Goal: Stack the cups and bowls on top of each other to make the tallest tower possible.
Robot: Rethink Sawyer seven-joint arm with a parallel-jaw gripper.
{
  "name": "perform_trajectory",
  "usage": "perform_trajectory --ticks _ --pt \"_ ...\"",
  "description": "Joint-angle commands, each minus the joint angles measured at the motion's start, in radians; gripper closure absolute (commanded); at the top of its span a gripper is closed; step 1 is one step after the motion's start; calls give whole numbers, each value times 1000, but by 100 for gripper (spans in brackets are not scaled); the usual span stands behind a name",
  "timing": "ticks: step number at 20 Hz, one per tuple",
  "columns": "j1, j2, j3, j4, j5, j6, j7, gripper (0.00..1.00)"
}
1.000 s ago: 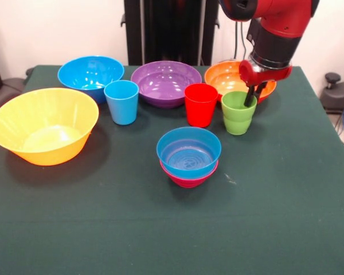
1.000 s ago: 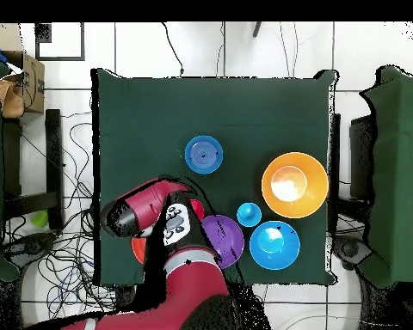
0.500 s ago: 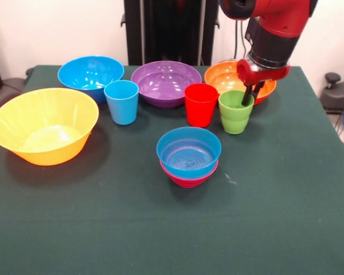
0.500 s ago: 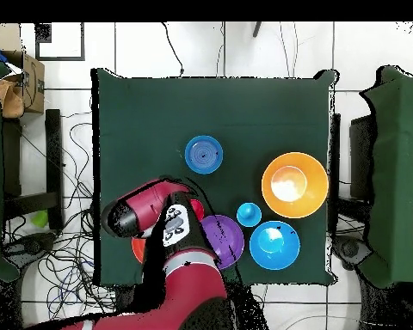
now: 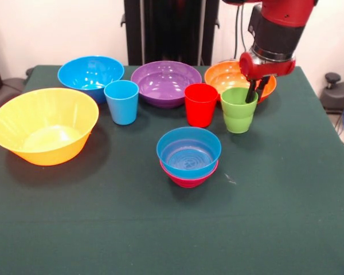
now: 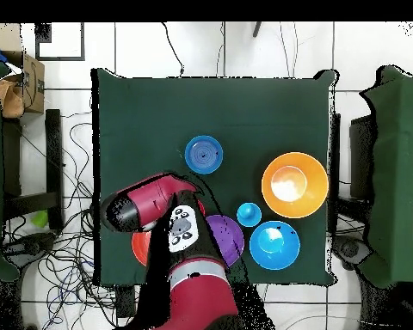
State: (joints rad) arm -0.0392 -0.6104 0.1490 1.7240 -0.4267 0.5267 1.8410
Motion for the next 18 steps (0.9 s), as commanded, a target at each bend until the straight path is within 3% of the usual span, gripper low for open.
perform_trajectory --ticks 1,10,18 --pt "-56 -84 107 -3 64 108 -29 100" --pt "-102 -147 154 -14 100 214 -94 100" --pt "-174 -158 191 -38 58 254 -176 100"
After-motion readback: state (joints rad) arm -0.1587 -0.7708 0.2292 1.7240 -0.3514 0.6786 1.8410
